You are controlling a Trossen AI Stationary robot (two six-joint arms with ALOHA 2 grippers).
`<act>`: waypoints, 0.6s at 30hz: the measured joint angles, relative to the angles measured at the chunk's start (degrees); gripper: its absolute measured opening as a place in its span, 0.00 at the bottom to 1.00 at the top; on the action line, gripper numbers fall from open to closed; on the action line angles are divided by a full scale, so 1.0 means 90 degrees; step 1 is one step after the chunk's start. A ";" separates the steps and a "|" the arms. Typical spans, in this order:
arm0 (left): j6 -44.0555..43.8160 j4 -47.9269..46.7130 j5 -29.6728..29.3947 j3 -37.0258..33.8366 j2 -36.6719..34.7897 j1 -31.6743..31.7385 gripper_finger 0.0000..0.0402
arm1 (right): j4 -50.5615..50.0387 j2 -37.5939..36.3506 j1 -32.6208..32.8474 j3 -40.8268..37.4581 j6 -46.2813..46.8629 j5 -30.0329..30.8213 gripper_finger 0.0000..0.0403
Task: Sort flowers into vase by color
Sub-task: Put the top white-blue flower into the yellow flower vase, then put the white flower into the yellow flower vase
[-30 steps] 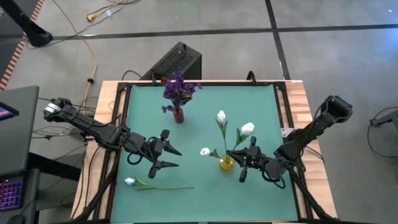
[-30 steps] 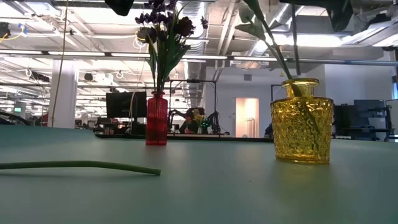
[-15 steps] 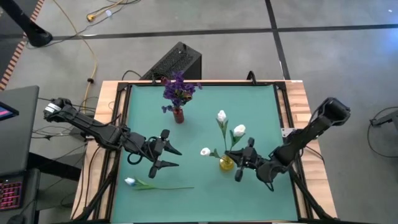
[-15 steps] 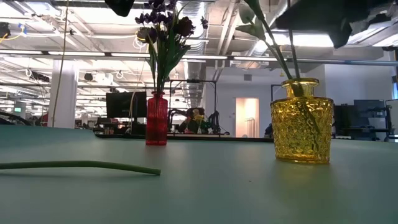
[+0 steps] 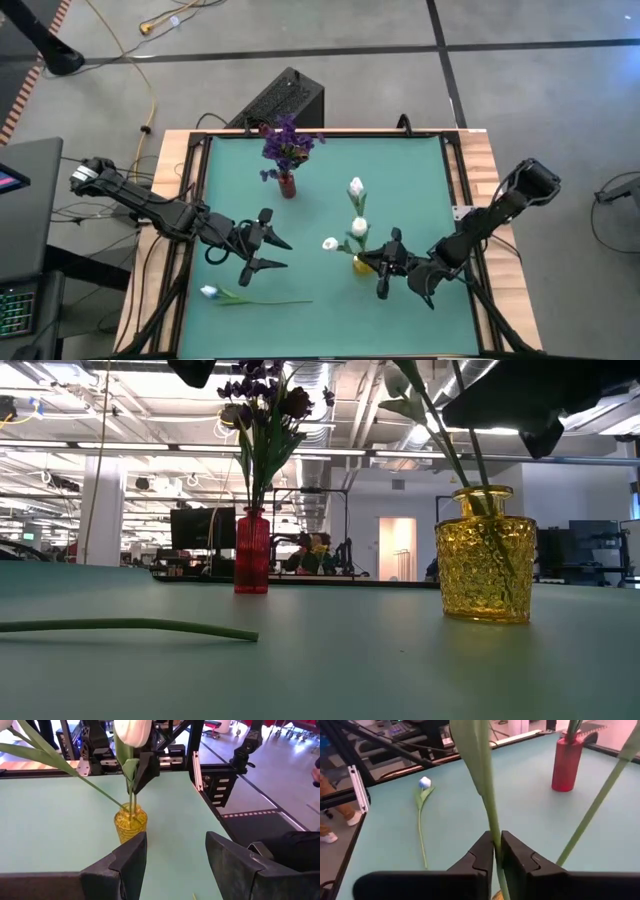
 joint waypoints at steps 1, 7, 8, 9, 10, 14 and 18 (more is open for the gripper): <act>0.0000 -0.0016 0.0001 0.0000 0.0002 0.0000 0.47 | -0.0053 -0.0024 0.0010 0.0002 0.0017 -0.0028 0.17; -0.0001 -0.0123 0.0001 0.0000 0.0002 -0.0029 0.47 | -0.0664 -0.0305 -0.0016 0.0002 0.0337 -0.0269 0.29; -0.0001 -0.0137 0.0001 0.0000 0.0002 -0.0049 0.47 | -0.0783 -0.0356 -0.0036 0.0004 0.0400 -0.0281 0.31; 0.0000 -0.0141 0.0004 0.0000 0.0002 -0.0080 0.47 | -0.0921 -0.0407 -0.0038 0.0004 0.0449 -0.0294 0.34; 0.0000 -0.0145 0.0007 0.0000 0.0002 -0.0108 0.47 | -0.1020 -0.0460 -0.0046 0.0004 0.0457 -0.0318 0.38; -0.0028 -0.0333 0.0007 0.0000 0.0002 -0.0251 0.47 | -0.1333 -0.0773 -0.0095 0.0004 0.0470 -0.0568 0.50; -0.0366 -0.0825 0.0061 0.0000 0.0002 -0.0401 0.47 | -0.1563 -0.1256 -0.0188 0.0004 0.0608 -0.1223 0.57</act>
